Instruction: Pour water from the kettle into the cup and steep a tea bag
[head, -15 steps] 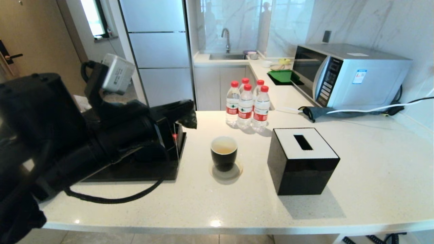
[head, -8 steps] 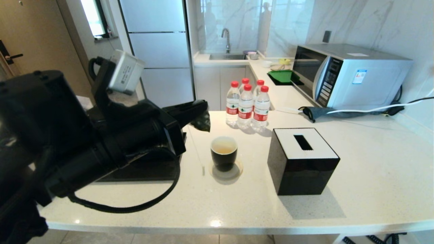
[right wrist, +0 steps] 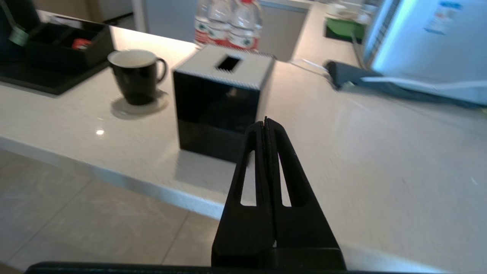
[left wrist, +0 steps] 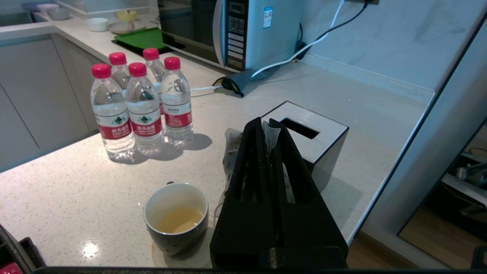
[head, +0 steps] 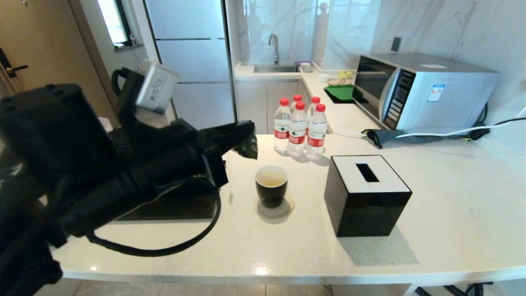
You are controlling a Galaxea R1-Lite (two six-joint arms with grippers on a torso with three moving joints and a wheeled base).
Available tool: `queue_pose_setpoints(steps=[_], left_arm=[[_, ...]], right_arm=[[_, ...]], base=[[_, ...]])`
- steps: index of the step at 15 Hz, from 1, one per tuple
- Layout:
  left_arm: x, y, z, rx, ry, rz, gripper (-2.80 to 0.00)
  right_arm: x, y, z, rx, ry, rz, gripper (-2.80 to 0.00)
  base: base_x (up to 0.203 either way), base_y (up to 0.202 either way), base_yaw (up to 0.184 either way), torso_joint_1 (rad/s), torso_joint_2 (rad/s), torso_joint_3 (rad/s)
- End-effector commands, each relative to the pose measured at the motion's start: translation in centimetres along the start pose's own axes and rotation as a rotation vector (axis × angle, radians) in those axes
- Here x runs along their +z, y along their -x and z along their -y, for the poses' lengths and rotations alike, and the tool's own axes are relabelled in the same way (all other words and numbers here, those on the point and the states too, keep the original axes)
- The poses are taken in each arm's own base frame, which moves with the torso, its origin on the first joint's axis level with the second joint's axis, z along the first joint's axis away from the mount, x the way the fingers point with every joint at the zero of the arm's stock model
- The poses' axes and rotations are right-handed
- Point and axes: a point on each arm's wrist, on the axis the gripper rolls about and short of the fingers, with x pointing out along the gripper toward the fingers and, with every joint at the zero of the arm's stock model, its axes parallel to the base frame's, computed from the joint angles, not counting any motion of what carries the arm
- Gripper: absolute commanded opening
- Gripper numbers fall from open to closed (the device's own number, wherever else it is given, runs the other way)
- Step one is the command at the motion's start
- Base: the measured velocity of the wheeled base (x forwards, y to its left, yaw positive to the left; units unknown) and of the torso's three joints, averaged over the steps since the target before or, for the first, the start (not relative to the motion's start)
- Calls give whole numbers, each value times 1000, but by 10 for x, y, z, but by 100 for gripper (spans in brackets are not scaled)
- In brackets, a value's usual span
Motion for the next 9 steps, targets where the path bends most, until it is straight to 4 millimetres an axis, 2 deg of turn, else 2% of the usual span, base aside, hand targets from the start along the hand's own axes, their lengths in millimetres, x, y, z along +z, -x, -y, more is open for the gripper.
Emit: queue_pose_setpoints(steps=[1,3,6,9], left_arm=[[-3,-4,-1,-7,2,-9,-280],[-5,-5,-1,-17,4,-15,-280],[-6,-6,-1,-19,5,-20,-280],[-8,-7,-1,-19,8,-27,-280]], right_arm=[[16,-38,9,81,-24,-92,-280],[29,-71,15,186,-33,-97,-280],[36,-115,20,363,-47,-89,-280],[31,-149,2,579,-64,-105,-280]], base=[[0,0,0,0,0,0],[0,0,0,0,0,0],[0,0,0,0,0,0],[0,0,0,0,0,0]])
